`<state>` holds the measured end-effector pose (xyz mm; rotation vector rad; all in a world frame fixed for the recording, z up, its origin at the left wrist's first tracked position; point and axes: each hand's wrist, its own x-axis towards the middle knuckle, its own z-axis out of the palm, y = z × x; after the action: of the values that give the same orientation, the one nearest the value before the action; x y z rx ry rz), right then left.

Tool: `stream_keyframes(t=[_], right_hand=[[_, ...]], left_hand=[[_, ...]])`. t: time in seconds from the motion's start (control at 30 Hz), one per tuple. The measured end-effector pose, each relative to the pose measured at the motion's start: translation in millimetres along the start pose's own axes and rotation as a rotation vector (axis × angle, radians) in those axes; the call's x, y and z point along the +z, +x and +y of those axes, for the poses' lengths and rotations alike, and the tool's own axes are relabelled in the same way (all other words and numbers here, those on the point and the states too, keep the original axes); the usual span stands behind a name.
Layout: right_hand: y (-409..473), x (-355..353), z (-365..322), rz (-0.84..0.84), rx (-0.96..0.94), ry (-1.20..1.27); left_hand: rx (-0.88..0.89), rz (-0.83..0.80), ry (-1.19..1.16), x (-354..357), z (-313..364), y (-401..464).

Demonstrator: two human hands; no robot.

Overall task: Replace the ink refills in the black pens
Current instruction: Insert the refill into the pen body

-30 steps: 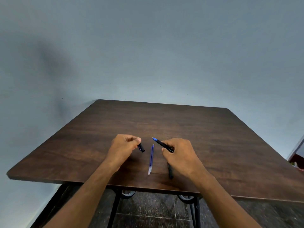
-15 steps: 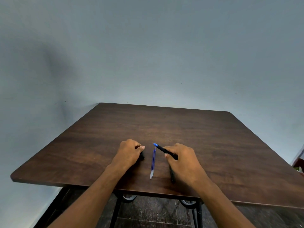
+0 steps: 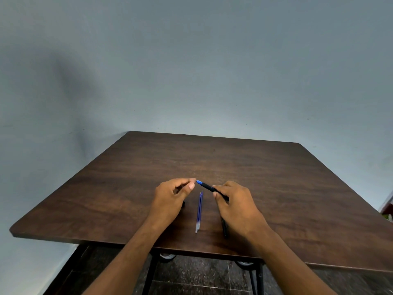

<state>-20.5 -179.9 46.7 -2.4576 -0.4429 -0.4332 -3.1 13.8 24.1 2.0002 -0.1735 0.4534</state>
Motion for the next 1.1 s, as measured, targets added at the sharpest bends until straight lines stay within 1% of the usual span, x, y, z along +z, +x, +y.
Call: stream_keyframes(t=[0.13,0.2,0.27,0.33,0.43,0.6,0.7,0.8,0.9,0.97,1.03,1.1], right_hand=[[2.4,3.6,0.2,0.049,-0.065,0.028],[2.3,4.4,0.3,0.083,-0.112,0.053],[2.3,4.6,0.2,0.107,-0.157,0.068],[2.1,6.2,-0.1,0.119,-0.207,0.071],[0.5,9.7,0.2,0.151,-0.249,0.069],[-2.0,12.1,1.9,0.243,-0.316,0.006],[-2.8,15.9,4.2,0.282,-0.382,-0.046],[-4.5,19.0,7.1,0.316,-0.441,-0.099],[-4.9,21.7,10.6,0.334,-0.453,-0.1],[-4.7,24.2,12.4,0.333,-0.439,-0.084],[-4.5,25.6,14.3,0.325,-0.417,-0.068],[-4.1,25.8,17.2,0.325,-0.388,-0.042]], left_hand=[[-0.072,-0.167,-0.366,2.2,15.6,-7.1],[-0.112,-0.219,-0.502,3.2,18.6,-8.4],[-0.162,-0.21,-0.626,5.1,20.9,-8.8],[-0.213,-0.154,-0.712,8.3,21.4,-8.0],[-0.217,-0.082,-0.725,13.3,20.4,-8.1],[-0.144,0.03,-0.703,18.9,22.4,-10.4],[-0.158,0.133,-0.647,22.1,21.3,-8.7],[-0.168,0.18,-0.602,22.1,17.1,-6.1],[-0.155,0.172,-0.566,22.3,13.5,-5.9],[-0.15,0.143,-0.616,22.0,10.3,-6.2],[-0.117,0.042,-0.695,20.4,6.0,-7.3],[-0.065,-0.079,-0.713,19.4,2.8,-9.8]])
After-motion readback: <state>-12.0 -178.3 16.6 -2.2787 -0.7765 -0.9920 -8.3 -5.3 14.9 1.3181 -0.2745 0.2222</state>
